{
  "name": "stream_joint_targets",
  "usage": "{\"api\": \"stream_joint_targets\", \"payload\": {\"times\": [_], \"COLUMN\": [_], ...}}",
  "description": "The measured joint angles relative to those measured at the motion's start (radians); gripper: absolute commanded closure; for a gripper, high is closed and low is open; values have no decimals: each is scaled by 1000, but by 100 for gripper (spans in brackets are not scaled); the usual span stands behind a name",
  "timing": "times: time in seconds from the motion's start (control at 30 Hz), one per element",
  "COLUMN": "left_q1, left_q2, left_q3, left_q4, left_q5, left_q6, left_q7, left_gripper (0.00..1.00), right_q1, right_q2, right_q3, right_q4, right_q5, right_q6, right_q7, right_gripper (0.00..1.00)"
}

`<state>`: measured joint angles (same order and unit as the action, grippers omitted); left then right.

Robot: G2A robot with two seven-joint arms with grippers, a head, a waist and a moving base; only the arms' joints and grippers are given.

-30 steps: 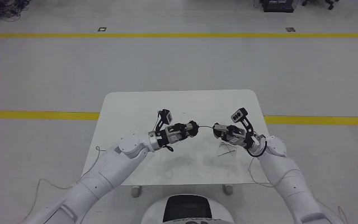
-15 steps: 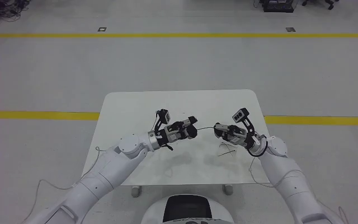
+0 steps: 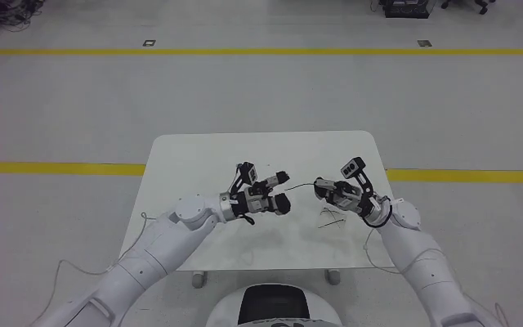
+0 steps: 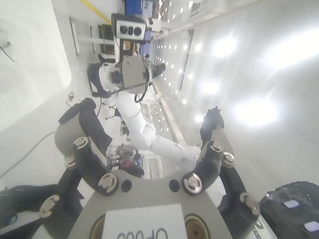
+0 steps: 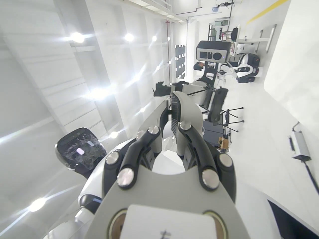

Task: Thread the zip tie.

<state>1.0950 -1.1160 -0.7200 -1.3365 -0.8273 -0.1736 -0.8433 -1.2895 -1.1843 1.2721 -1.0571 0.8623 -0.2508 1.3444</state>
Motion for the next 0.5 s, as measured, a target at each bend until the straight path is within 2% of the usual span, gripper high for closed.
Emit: {"api": "stream_joint_targets", "payload": {"times": [0.1,0.2,0.33,0.5], "left_q1": [-47,-100,-165,-170], "left_q2": [-15,-33,-61,-64], "left_q3": [27,63,109,113], "left_q4": [32,67,126,133], "left_q5": [-17,-1,37,46], "left_q6": [50,95,117,116], "left_q7": [-90,-144,-154,-137], "left_gripper": [0,0,0,0], "right_q1": [-3,-6,-14,-14], "right_q2": [6,11,18,19], "right_q3": [25,37,35,35], "right_q4": [18,26,9,8], "right_q5": [39,50,72,71], "right_q6": [31,48,82,82], "right_q7": [42,46,46,46], "right_gripper": [100,100,100,100]}}
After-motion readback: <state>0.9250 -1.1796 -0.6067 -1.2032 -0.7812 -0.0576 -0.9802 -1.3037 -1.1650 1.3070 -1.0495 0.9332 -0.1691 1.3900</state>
